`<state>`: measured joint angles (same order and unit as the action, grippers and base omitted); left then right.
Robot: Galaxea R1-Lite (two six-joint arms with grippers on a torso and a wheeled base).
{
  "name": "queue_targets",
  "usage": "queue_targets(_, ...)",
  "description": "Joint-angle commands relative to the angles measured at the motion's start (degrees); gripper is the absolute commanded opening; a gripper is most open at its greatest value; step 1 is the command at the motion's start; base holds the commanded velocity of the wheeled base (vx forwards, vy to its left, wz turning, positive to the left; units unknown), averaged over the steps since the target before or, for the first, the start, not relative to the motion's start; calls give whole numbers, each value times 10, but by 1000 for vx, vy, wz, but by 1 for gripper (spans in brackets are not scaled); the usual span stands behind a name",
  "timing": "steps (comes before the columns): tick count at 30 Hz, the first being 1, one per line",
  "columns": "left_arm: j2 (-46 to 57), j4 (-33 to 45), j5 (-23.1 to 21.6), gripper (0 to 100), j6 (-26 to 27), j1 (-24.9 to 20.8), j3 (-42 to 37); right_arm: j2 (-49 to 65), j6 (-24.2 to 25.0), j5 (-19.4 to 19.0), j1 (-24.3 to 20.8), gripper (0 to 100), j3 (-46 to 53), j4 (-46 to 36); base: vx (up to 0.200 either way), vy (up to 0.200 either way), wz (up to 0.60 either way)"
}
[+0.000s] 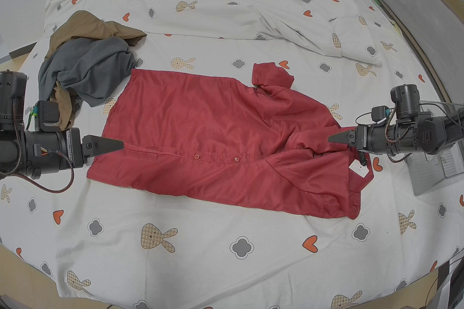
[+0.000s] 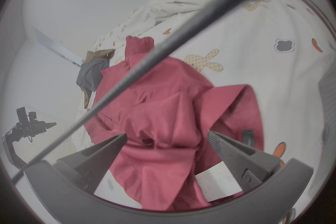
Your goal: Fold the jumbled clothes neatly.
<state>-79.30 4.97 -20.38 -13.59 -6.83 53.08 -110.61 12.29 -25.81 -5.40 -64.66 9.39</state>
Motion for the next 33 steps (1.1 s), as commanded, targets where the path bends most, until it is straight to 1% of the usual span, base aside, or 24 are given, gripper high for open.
queue_targets(1,0,-1,0,100,0,0,1,37,0,-1,16,100,-5,1,0,0,0)
queue_targets(7,0,-1,0,100,1,0,0,58,-3,2,7,100,-6,2,0,0,0)
queue_targets(11,1,-1,0,100,1,0,0,47,-3,5,-11,100,-14,2,0,0,0)
queue_targets(13,1,-1,0,100,1,0,0,20,-3,7,-21,100,-28,3,0,0,0)
queue_targets(15,1,-3,0,100,1,0,-1,1,-3,23,-27,100,-41,3,0,0,0)
queue_targets(17,1,-6,0,100,1,0,-2,-22,-3,58,-37,100,-58,4,0,0,0)
queue_targets(19,1,-6,0,100,1,0,-3,-35,-3,75,-42,100,-69,4,0,0,0)
queue_targets(20,1,-6,0,100,0,0,-3,-37,-3,78,-44,100,-71,4,0,0,0)
queue_targets(33,0,-7,0,100,1,0,-5,-50,1,81,-62,100,-79,2,0,0,0)
